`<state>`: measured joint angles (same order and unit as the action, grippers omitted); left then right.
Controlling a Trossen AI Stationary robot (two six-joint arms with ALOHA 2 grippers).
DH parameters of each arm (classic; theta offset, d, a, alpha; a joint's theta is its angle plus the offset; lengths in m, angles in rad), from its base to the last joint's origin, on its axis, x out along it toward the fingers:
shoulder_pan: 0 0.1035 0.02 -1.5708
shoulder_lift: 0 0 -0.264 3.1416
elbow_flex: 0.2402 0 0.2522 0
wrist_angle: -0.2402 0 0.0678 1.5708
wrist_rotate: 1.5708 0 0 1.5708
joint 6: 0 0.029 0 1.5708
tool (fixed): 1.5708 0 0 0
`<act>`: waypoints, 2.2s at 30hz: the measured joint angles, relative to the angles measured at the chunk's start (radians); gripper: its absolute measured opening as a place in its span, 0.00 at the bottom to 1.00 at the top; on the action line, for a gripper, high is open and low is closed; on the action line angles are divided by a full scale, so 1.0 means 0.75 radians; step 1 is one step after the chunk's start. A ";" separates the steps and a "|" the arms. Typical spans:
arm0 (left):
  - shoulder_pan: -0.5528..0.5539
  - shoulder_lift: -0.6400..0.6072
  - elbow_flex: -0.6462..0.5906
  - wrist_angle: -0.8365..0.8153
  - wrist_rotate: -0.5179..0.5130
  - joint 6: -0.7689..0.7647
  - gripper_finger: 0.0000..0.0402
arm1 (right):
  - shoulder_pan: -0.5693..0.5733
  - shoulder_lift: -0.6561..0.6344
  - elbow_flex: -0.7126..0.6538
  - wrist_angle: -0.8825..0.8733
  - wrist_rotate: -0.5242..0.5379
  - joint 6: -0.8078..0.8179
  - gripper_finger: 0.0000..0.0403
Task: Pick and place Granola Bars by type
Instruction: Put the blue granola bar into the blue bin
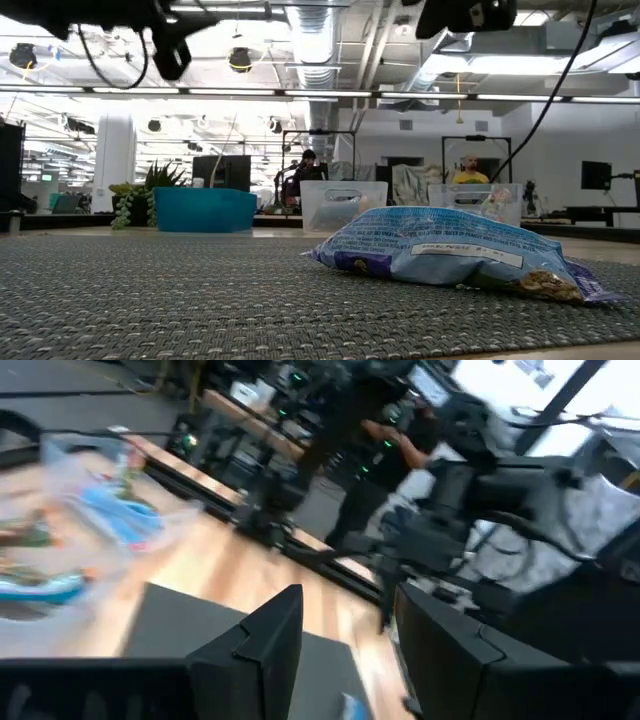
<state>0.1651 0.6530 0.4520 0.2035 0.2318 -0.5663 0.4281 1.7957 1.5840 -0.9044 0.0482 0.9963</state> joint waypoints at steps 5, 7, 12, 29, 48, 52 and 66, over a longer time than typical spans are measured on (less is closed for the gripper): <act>-0.297 -0.012 0.092 -0.155 -0.227 0.074 0.38 | 0.030 0.127 0.000 0.082 -0.132 -0.032 0.29; -0.399 0.002 0.131 -0.206 -0.325 0.105 0.38 | 0.033 0.183 0.004 0.102 -0.160 -0.034 0.29; -0.574 0.029 0.174 -0.221 -0.489 0.113 0.38 | 0.040 0.287 0.003 0.111 -0.168 -0.043 0.29; -0.757 0.035 0.173 -0.275 -0.674 0.002 0.38 | 0.037 0.452 0.001 0.134 -0.264 -0.115 0.51; -0.757 0.037 0.172 -0.278 -0.710 -0.059 0.38 | 0.010 0.486 0.034 0.270 -0.280 -0.122 0.04; -0.757 0.037 0.172 -0.291 -0.722 -0.127 0.38 | -0.020 0.485 0.140 0.281 -0.275 -0.173 0.02; -0.757 0.037 0.172 -0.697 -0.891 -0.700 0.38 | -0.285 0.482 0.458 0.231 -0.135 -0.132 0.02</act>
<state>-0.4023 0.6807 0.5808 -0.3196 -0.4361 -1.0910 0.2142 2.1575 1.9271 -0.7313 -0.0533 0.8975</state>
